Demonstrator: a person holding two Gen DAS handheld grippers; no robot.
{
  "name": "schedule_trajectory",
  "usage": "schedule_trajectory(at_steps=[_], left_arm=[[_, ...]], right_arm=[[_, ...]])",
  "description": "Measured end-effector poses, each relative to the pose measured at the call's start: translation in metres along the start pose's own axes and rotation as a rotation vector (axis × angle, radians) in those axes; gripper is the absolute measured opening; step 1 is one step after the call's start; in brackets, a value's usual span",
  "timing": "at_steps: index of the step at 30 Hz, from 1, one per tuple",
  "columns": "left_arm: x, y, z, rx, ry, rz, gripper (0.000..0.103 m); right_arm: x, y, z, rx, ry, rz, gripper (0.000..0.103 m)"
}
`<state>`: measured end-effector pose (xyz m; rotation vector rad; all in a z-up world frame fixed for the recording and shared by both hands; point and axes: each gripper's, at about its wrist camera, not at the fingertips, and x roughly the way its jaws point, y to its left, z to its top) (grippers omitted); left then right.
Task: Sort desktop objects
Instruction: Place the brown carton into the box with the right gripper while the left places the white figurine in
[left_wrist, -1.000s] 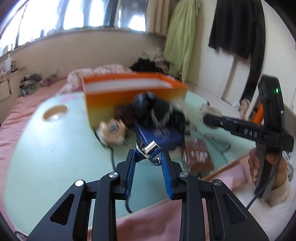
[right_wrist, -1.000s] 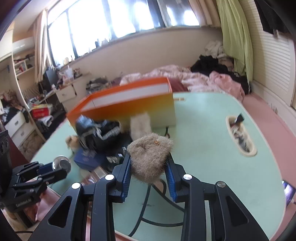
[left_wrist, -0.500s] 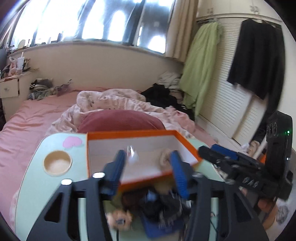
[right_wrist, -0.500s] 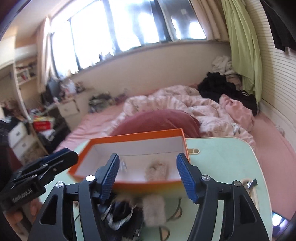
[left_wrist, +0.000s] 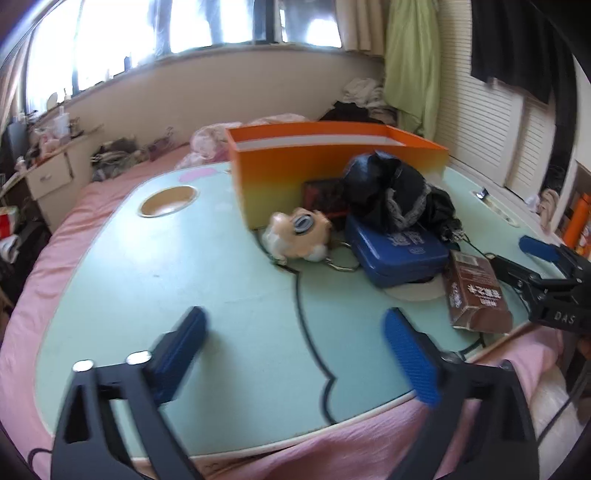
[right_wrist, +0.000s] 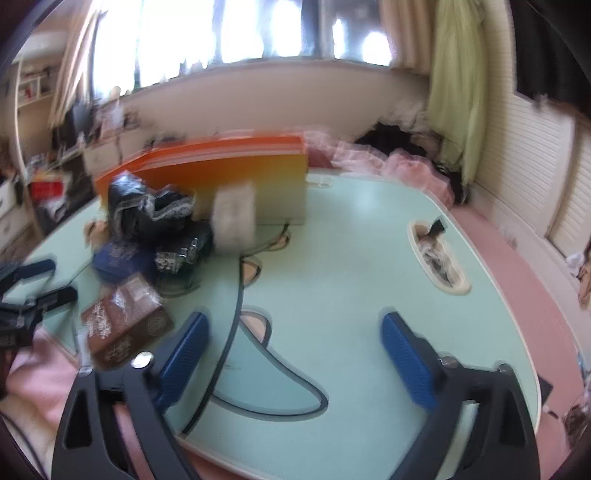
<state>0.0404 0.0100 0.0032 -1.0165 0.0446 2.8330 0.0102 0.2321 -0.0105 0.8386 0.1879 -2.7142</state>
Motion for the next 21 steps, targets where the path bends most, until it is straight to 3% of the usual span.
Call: schedule_trajectory(at_steps=[9, 11, 16, 18, 21], left_arm=[[-0.001, 0.0, -0.003, 0.005, -0.014, -0.014, 0.103], [-0.001, 0.001, -0.004, 0.005, -0.014, -0.015, 0.103], [0.001, 0.003, -0.006, 0.003, -0.016, -0.019, 0.103], [0.001, 0.003, -0.006, 0.003, -0.016, -0.019, 0.103], [0.001, 0.003, -0.006, 0.002, -0.016, -0.019, 0.103]], right_arm=[[-0.012, -0.002, 0.005, -0.006, -0.037, 0.023, 0.103], [0.002, -0.002, 0.002, -0.002, -0.039, 0.032, 0.103], [-0.021, -0.007, -0.002, 0.026, -0.153, 0.179, 0.103], [-0.034, 0.001, 0.0, -0.017, -0.201, 0.285, 0.103], [-0.032, 0.022, 0.005, -0.11, -0.148, 0.422, 0.103]])
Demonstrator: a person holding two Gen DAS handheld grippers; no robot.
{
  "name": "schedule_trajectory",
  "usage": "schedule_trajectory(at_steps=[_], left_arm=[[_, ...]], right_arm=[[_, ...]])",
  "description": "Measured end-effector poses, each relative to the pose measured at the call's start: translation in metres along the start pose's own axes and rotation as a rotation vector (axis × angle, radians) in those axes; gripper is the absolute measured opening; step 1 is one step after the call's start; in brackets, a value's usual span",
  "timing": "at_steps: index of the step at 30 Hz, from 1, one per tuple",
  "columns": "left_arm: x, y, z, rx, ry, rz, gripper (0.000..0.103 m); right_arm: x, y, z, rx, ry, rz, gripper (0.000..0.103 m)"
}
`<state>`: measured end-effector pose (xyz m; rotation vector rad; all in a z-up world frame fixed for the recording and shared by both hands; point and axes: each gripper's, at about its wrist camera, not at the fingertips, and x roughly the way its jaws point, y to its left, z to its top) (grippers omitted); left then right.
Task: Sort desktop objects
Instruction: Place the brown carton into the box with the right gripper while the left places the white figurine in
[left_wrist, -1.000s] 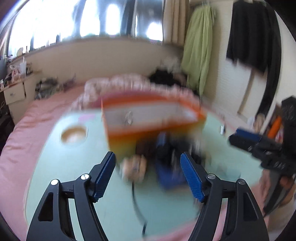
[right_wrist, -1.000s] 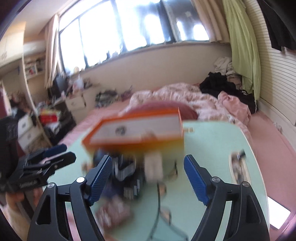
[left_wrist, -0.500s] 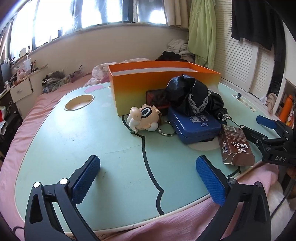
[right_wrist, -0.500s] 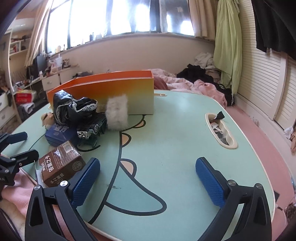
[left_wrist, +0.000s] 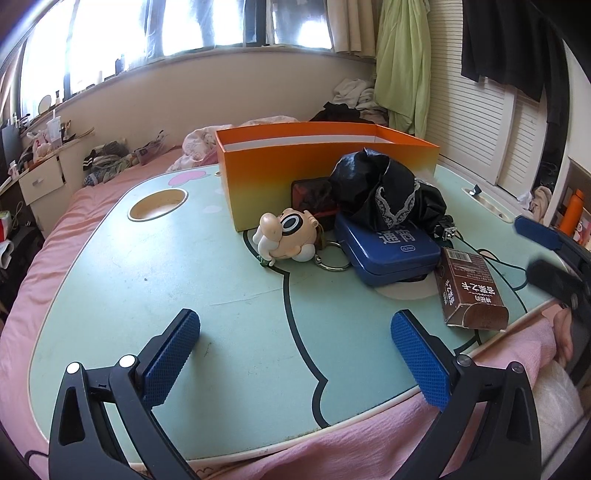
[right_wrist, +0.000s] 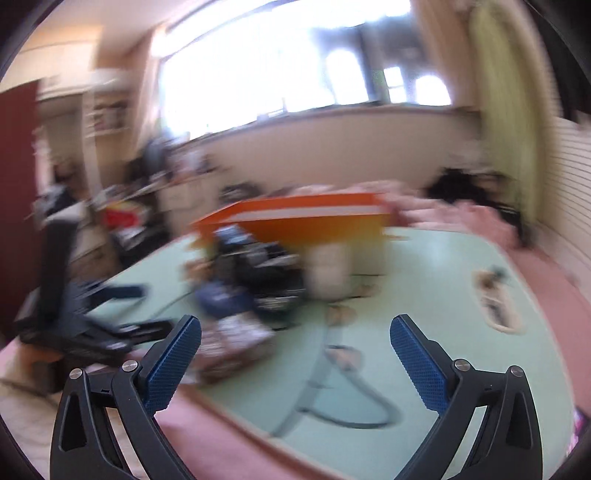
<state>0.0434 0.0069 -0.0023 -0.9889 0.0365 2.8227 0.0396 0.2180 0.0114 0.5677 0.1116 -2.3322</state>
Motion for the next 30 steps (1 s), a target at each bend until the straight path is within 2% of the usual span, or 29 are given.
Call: schedule_trajectory(at_steps=[2, 5, 10, 12, 13, 14, 17, 21, 23, 25, 26, 27, 29, 30], left_arm=[[0.0, 0.0, 0.0, 0.0, 0.0, -0.001, 0.103], [0.0, 0.0, -0.001, 0.0, -0.001, -0.002, 0.103], [0.0, 0.0, -0.001, 0.0, -0.001, -0.002, 0.103], [0.0, 0.0, -0.001, 0.0, -0.001, -0.002, 0.103], [-0.001, 0.0, -0.001, 0.0, -0.002, -0.002, 0.103], [-0.001, 0.001, 0.0, -0.001, -0.003, -0.003, 0.103], [-0.002, 0.001, 0.0, -0.004, -0.003, -0.003, 0.103], [-0.005, 0.009, 0.009, -0.043, 0.0, 0.002, 0.103], [-0.009, 0.013, 0.02, -0.052, -0.03, 0.027, 0.102], [-0.009, 0.015, 0.033, -0.049, -0.043, 0.051, 0.098], [-0.004, 0.017, 0.039, -0.049, -0.027, 0.057, 0.089], [0.003, 0.019, 0.044, -0.051, -0.002, 0.06, 0.076], [0.02, 0.025, 0.052, -0.073, 0.067, 0.046, 0.065], [0.029, 0.027, 0.053, -0.093, 0.102, 0.026, 0.064]], right_arm=[[0.016, 0.007, 0.002, -0.031, 0.068, 0.059, 0.103], [0.034, 0.014, 0.002, -0.052, 0.153, 0.078, 0.102], [0.054, 0.015, 0.01, -0.077, 0.19, 0.096, 0.093], [0.063, 0.019, 0.01, -0.1, 0.221, 0.094, 0.079], [0.061, 0.021, 0.008, -0.119, 0.218, 0.093, 0.072], [0.058, 0.025, 0.006, -0.139, 0.21, 0.093, 0.062], [0.052, 0.027, 0.003, -0.161, 0.17, 0.082, 0.061], [0.026, 0.021, 0.001, -0.139, 0.026, 0.059, 0.061], [0.022, 0.019, -0.001, -0.111, 0.002, 0.054, 0.061], [0.026, 0.013, 0.0, -0.081, 0.014, 0.06, 0.061], [0.028, 0.015, 0.0, -0.076, 0.021, 0.06, 0.061], [0.03, 0.014, 0.001, -0.071, 0.029, 0.058, 0.061], [0.03, 0.015, 0.0, -0.072, 0.028, 0.059, 0.062], [0.029, 0.015, 0.0, -0.074, 0.026, 0.058, 0.062]])
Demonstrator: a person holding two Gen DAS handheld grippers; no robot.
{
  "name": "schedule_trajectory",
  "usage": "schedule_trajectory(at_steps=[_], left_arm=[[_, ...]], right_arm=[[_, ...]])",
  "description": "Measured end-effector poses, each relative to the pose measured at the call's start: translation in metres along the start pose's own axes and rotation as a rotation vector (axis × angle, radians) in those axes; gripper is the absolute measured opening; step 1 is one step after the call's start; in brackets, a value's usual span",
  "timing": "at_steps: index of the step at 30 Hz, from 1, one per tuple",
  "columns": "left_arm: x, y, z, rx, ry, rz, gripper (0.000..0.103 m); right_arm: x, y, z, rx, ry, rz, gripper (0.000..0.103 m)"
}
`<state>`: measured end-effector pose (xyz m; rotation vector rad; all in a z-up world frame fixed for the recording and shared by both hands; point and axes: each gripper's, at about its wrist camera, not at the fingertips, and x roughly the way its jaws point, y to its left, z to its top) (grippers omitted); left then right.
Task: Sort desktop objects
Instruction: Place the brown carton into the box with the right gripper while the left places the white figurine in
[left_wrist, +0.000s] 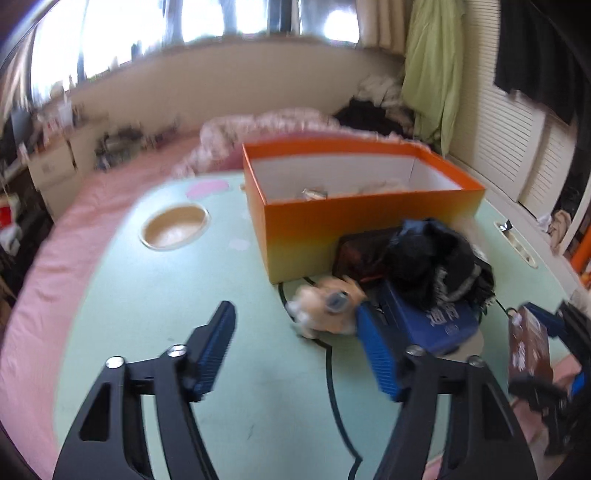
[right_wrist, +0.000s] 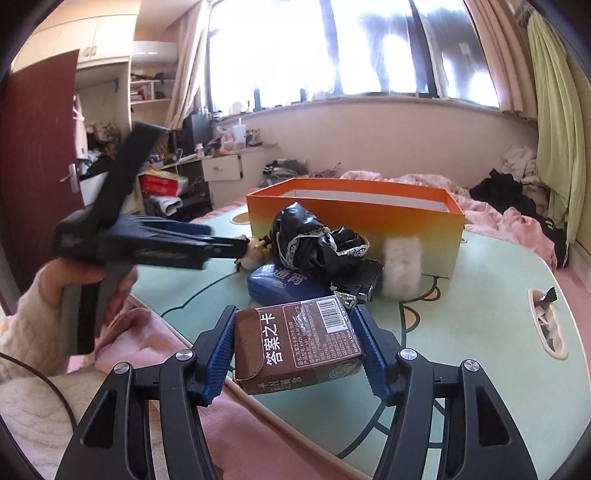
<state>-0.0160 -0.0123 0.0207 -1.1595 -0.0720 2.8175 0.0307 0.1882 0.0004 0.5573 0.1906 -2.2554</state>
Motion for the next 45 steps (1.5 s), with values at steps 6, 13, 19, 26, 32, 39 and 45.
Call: schedule_trajectory(at_steps=[6, 13, 19, 26, 32, 39, 45], left_arm=[[0.008, -0.013, 0.0, 0.052, 0.025, -0.02, 0.063], [0.008, -0.012, 0.02, 0.051, 0.057, -0.047, 0.063], [0.008, -0.014, 0.007, 0.105, 0.049, -0.026, 0.043], [-0.054, -0.017, 0.047, 0.046, -0.134, -0.109, 0.043], [-0.036, -0.028, 0.106, -0.038, -0.244, -0.116, 0.062], [-0.031, -0.005, 0.064, -0.087, -0.168, -0.105, 0.064], [-0.02, -0.008, 0.002, -0.072, -0.001, -0.134, 0.065]], right_arm=[[-0.003, -0.004, -0.003, 0.006, 0.009, 0.001, 0.062], [-0.002, -0.005, -0.003, 0.007, 0.021, 0.005, 0.062], [-0.008, -0.008, -0.004, 0.021, -0.004, -0.012, 0.062], [-0.007, -0.031, 0.06, 0.128, -0.019, -0.1, 0.062], [0.053, -0.082, 0.131, 0.288, 0.034, -0.135, 0.065], [0.01, -0.087, 0.103, 0.323, -0.028, -0.148, 0.088], [0.001, -0.047, 0.03, 0.268, 0.173, -0.155, 0.088]])
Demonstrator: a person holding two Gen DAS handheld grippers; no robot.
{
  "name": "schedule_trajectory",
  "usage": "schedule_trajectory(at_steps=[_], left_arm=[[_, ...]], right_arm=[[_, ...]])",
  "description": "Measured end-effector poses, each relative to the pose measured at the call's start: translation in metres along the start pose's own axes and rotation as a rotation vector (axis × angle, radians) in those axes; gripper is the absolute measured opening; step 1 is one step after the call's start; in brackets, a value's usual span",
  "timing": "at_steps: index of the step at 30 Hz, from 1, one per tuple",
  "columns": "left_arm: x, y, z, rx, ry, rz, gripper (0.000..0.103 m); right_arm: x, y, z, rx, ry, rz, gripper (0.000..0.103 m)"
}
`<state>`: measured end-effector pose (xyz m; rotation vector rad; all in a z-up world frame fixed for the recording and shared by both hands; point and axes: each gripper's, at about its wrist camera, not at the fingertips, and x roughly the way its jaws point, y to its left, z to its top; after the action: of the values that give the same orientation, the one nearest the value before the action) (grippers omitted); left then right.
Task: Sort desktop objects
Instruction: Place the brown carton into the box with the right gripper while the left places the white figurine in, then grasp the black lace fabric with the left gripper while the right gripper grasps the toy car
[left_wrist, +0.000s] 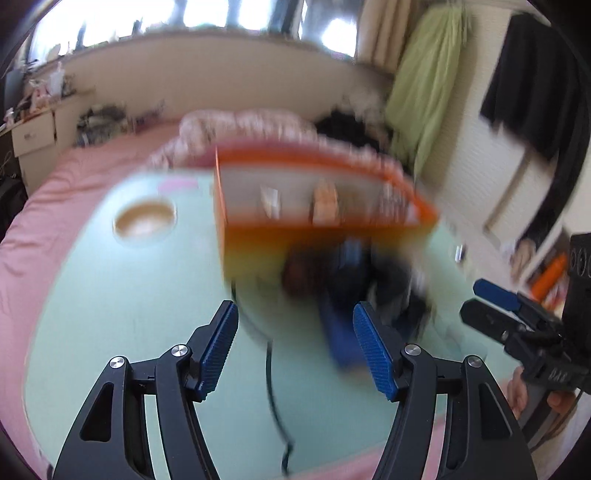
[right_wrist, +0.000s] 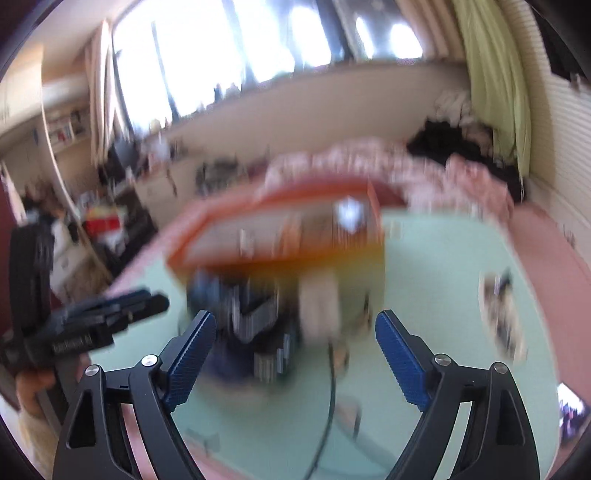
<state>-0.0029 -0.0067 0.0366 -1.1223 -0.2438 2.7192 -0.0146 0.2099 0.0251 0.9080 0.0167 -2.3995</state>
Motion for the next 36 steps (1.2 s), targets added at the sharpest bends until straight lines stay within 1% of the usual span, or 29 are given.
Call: schedule_trajectory(at_steps=[1, 2, 3, 4, 5, 6, 7, 11, 18, 25, 27, 28, 30, 33, 36], left_arm=[[0.004, -0.002, -0.011, 0.015, 0.025, 0.013, 0.065], [0.009, -0.004, -0.02, 0.034, 0.044, 0.029, 0.067], [0.01, -0.008, -0.026, 0.069, 0.012, 0.053, 0.077], [0.012, -0.012, -0.03, 0.099, -0.006, 0.103, 0.086], [0.017, -0.015, -0.032, 0.121, -0.012, 0.153, 0.097], [0.02, -0.016, -0.034, 0.127, -0.023, 0.169, 0.103], [0.022, -0.016, -0.035, 0.126, -0.029, 0.157, 0.103], [0.025, -0.016, -0.036, 0.136, -0.044, 0.144, 0.103], [0.027, -0.013, -0.035, 0.136, -0.051, 0.142, 0.103], [0.017, -0.013, -0.041, 0.127, -0.057, 0.143, 0.103], [0.009, -0.015, -0.04, 0.108, -0.06, 0.117, 0.1], [0.005, -0.016, -0.039, 0.104, -0.065, 0.1, 0.098], [-0.007, -0.019, -0.029, 0.084, -0.094, 0.065, 0.089], [-0.02, -0.034, -0.011, 0.088, -0.153, 0.009, 0.089], [-0.011, -0.057, 0.011, 0.146, -0.152, -0.003, 0.089]], right_arm=[[0.005, 0.003, -0.011, -0.014, 0.028, -0.01, 0.088], [0.015, 0.008, -0.024, -0.044, 0.062, -0.049, 0.088], [0.015, 0.015, -0.029, -0.096, 0.026, -0.099, 0.092], [0.02, 0.019, -0.032, -0.124, 0.044, -0.137, 0.094], [0.023, 0.024, -0.032, -0.144, 0.053, -0.156, 0.096], [0.025, 0.024, -0.032, -0.141, 0.059, -0.153, 0.101], [0.027, 0.025, -0.033, -0.145, 0.061, -0.157, 0.103], [0.027, 0.02, -0.035, -0.132, 0.047, -0.165, 0.103], [0.028, 0.017, -0.036, -0.127, 0.044, -0.174, 0.103], [0.027, 0.017, -0.036, -0.127, 0.044, -0.172, 0.103], [0.025, 0.019, -0.034, -0.122, 0.041, -0.17, 0.103], [0.023, 0.02, -0.031, -0.12, 0.04, -0.168, 0.103], [0.021, 0.018, -0.03, -0.11, 0.034, -0.163, 0.103], [0.02, 0.016, -0.029, -0.099, 0.029, -0.16, 0.103], [0.019, 0.016, -0.029, -0.099, 0.029, -0.159, 0.103]])
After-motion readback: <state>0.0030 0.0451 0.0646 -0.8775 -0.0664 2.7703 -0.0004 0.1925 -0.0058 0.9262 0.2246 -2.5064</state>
